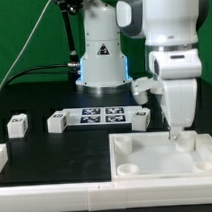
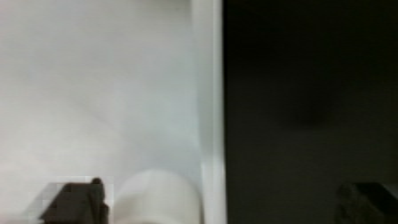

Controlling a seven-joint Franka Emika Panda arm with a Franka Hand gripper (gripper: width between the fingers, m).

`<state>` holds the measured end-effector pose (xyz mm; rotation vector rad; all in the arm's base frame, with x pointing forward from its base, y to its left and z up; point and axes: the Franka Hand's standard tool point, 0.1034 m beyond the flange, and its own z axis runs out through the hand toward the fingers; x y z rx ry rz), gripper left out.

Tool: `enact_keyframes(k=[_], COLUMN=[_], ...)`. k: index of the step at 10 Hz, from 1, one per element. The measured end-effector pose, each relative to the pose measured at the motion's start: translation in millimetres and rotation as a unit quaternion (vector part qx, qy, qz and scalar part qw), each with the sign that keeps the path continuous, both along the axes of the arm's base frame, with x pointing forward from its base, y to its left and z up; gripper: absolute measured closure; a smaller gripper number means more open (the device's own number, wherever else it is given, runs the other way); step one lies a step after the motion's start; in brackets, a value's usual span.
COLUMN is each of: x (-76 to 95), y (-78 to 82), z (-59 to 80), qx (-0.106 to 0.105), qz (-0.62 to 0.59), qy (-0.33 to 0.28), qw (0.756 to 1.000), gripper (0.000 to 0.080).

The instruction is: Assemble one leg

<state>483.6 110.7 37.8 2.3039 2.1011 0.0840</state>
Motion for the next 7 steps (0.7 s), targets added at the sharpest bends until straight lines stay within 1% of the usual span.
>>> enact_keyframes(k=[1, 2, 4, 5, 7], x=[-2.1, -0.8, -1.6, -1.7, -2.2], y=[6.7, 9.9, 7.8, 8.3, 8.8], z=[8.1, 11.3, 8.6, 8.5, 8.2], qx=[-0.001, 0.000, 0.000, 0.004, 0.011], qz=[-0.013, -0.018, -0.027, -0.068, -0.170], qy=[-0.001, -0.004, -0.002, 0.000, 0.003], qw=[1.000, 1.000, 1.000, 0.998, 0.985], gripper=[0.0150, 0.0150, 0.0150, 0.0150, 0.0150])
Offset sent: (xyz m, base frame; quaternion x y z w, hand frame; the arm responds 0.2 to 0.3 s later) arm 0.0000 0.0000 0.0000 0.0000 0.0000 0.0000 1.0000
